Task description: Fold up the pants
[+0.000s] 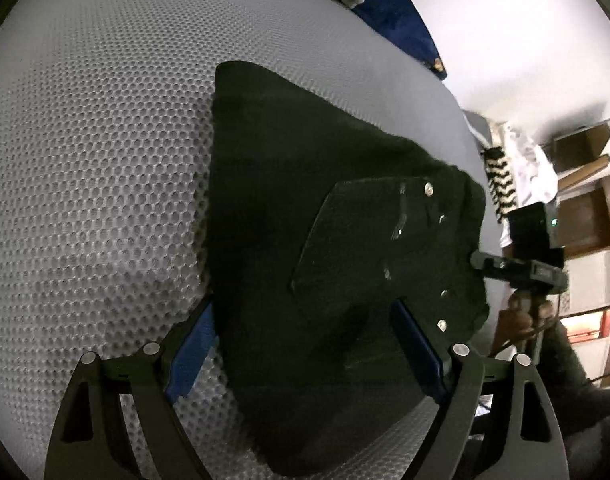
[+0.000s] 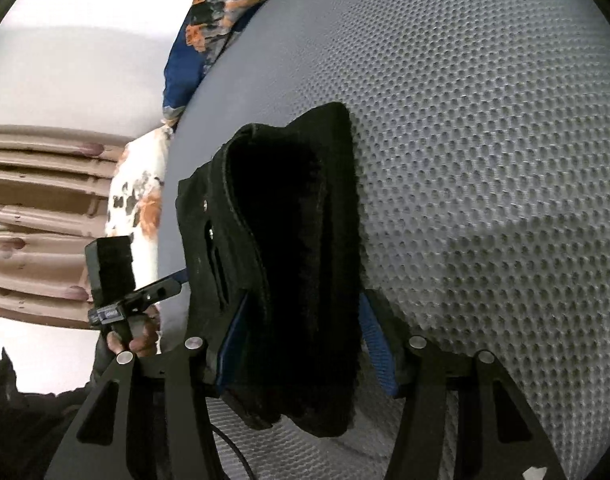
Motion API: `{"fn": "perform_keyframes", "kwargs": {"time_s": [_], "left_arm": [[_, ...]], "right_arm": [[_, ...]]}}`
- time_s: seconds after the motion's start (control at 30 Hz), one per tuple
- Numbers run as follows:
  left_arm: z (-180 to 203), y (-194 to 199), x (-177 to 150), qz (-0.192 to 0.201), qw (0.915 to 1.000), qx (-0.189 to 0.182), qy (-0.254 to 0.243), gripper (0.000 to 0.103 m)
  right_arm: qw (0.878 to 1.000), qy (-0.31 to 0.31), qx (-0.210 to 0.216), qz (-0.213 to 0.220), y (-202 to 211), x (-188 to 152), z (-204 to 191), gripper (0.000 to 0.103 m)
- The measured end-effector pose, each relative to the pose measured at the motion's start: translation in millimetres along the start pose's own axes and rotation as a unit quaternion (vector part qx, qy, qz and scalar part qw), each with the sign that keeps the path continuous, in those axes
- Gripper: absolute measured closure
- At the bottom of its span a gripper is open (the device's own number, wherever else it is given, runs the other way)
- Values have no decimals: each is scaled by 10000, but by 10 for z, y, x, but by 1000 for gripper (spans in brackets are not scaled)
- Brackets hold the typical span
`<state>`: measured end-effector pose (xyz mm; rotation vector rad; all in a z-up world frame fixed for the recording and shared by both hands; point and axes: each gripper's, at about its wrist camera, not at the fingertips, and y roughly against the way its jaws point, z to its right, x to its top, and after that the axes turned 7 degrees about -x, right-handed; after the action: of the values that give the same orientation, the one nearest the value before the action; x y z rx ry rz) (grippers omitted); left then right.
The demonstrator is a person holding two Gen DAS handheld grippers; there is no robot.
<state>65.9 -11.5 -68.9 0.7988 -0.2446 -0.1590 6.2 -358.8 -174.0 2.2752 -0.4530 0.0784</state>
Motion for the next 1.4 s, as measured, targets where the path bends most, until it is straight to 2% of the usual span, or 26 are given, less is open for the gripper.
{"fn": "perform_keyframes", "kwargs": {"time_s": [0.2,0.37,0.47,0.5,0.57,0.63,0.73,0.9,1.0,1.2,1.4], "left_arm": [[-127,88,73,135,9997,-213,72,18],[1,-35,201,275,9996,-22,-83,17],[52,-64,198,411,9988,215,-137,19],[98,-69,155,446,9980,394,-195,23],[208,-115,102,480,9937,902,-466,31],[280,-132,54,487,9880,1297,-682,39],[344,-117,32,518,9839,1544,-740,51],[295,-8,30,588,9816,1669,-718,69],[333,-2,2,619,9808,1705,-710,75],[374,156,-60,748,9797,1676,-806,84],[414,310,-114,908,9784,1616,-912,86]], "right_arm": [[9997,-87,240,-6,-115,162,-43,50],[9985,-172,494,172,-227,257,-96,50],[9987,-93,432,269,-256,233,-167,52],[9989,-77,334,325,-252,211,-198,54],[9989,-40,196,426,-223,182,-245,67],[9987,-23,111,505,-191,160,-281,71],[9979,44,-137,633,-146,119,-395,74],[9952,181,-466,842,-88,80,-619,77],[9935,235,-604,934,-42,54,-718,78],[9919,227,-703,1037,21,23,-871,80],[9908,404,-682,1099,24,34,-1095,80]]}}
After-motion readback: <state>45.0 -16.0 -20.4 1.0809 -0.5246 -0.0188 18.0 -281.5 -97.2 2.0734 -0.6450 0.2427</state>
